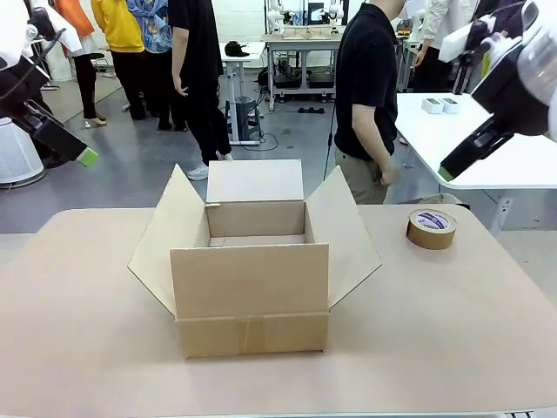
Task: Wrap the clocks to prevent damage.
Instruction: Open the side flaps of the Package Box.
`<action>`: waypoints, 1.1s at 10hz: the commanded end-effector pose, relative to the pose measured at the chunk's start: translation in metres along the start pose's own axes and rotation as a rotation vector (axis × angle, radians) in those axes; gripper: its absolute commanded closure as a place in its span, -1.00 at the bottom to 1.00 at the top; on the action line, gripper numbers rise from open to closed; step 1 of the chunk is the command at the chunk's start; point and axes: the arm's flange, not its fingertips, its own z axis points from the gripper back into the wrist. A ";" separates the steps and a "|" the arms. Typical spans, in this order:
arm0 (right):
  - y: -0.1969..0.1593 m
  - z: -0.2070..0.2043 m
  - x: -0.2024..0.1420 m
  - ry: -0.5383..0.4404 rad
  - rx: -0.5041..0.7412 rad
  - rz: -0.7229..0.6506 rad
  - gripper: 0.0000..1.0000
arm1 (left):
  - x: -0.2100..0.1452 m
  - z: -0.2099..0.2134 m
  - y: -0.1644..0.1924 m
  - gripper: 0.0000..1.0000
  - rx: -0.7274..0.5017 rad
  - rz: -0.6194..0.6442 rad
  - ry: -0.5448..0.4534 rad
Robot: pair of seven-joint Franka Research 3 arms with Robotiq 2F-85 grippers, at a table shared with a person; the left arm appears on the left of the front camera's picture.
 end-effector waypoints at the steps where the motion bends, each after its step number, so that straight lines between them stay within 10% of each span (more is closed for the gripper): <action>1: -0.004 -0.019 0.005 -0.001 -0.006 -0.006 -1.00 | 0.005 -0.015 0.005 -1.00 -0.009 0.007 0.016; 3: 0.000 -0.013 0.003 0.007 0.007 0.002 -1.00 | 0.000 -0.009 0.001 -1.00 -0.008 0.001 0.015; 6: -0.078 -0.026 0.004 -0.195 0.466 0.012 -1.00 | 0.006 -0.014 0.075 -1.00 -0.471 -0.067 -0.040; 11: -0.135 -0.026 -0.047 -0.299 0.674 0.000 -1.00 | -0.052 0.003 0.134 -1.00 -0.681 -0.144 -0.231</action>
